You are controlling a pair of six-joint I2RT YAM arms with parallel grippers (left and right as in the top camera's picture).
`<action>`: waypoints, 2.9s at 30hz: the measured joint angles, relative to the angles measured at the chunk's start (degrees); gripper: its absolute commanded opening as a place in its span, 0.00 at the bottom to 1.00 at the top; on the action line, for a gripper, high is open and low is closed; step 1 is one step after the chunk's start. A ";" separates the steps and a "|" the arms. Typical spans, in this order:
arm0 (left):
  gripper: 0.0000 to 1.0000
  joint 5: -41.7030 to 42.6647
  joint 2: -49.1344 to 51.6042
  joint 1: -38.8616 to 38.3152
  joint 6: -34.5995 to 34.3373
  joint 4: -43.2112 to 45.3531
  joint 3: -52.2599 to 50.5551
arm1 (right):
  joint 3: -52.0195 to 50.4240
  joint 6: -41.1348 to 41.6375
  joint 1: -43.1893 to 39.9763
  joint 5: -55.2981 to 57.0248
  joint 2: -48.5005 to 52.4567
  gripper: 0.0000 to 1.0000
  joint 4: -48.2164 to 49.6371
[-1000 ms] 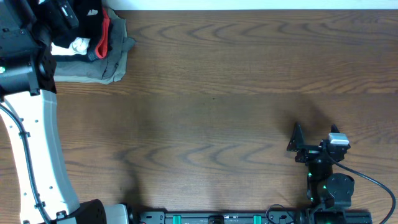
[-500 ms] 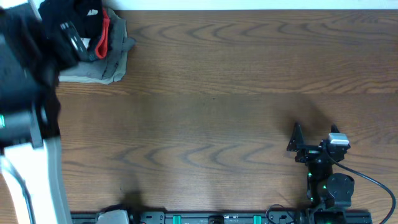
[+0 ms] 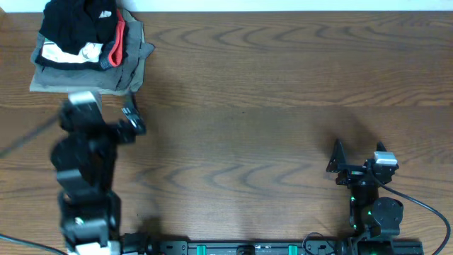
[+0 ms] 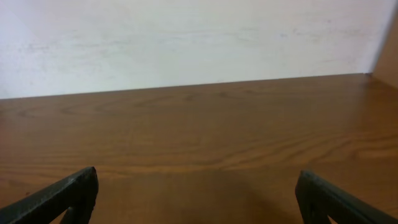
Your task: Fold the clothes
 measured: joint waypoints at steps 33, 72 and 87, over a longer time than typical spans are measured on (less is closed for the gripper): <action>0.98 -0.94 -36.41 -2.47 0.09 5.51 -34.69 | 0.00 0.00 0.00 0.00 0.00 0.99 0.00; 0.98 -2.27 -36.37 -3.74 0.11 3.45 -34.27 | 0.00 0.00 0.00 0.00 0.00 0.99 0.00; 0.98 -2.27 -36.37 -3.74 0.11 3.45 -34.27 | 0.00 0.00 0.00 0.00 0.00 0.99 0.00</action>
